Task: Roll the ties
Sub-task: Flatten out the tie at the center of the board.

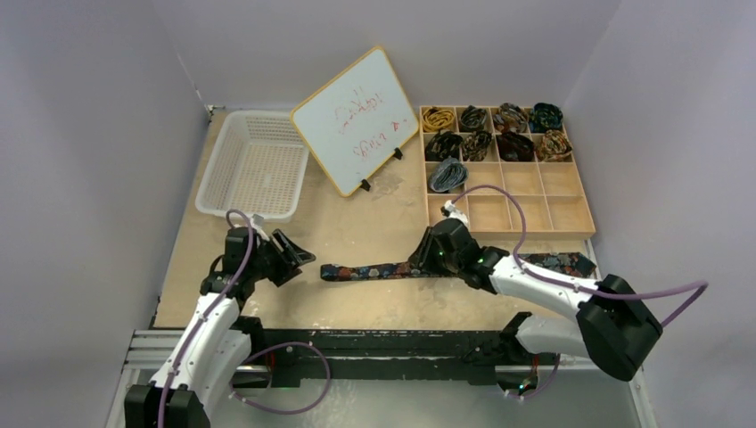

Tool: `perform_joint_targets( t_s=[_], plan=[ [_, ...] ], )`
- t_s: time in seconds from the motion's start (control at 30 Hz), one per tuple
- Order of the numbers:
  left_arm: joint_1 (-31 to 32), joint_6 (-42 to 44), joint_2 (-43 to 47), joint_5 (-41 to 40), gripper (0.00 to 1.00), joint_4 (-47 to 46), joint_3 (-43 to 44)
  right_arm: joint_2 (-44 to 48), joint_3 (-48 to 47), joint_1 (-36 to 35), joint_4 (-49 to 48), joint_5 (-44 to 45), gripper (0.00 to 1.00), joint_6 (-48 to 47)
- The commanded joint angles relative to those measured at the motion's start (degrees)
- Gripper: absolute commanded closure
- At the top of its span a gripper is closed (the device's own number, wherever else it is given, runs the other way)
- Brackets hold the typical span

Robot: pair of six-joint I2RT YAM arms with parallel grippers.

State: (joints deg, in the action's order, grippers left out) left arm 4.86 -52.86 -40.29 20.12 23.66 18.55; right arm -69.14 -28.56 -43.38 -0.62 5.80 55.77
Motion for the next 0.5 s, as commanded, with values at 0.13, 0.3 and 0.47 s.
perform_joint_targets(
  t_s=[0.13, 0.3, 0.47],
  plan=[
    [-0.4, 5.3, -0.1, 9.5, 0.43, -11.7, -3.1, 4.2, -10.0, -1.0, -8.3, -3.1, 0.51, -16.8],
    [-0.3, 6.8, -0.4, 11.1, 0.45, -13.7, -5.4, 6.6, -3.0, -0.7, -21.1, -7.1, 0.01, -12.9],
    [-0.3, 8.4, -2.0, 13.3, 0.47, -16.0, -7.4, -2.6, -3.4, -0.5, -26.4, -16.9, 0.08, -14.5]
  ],
)
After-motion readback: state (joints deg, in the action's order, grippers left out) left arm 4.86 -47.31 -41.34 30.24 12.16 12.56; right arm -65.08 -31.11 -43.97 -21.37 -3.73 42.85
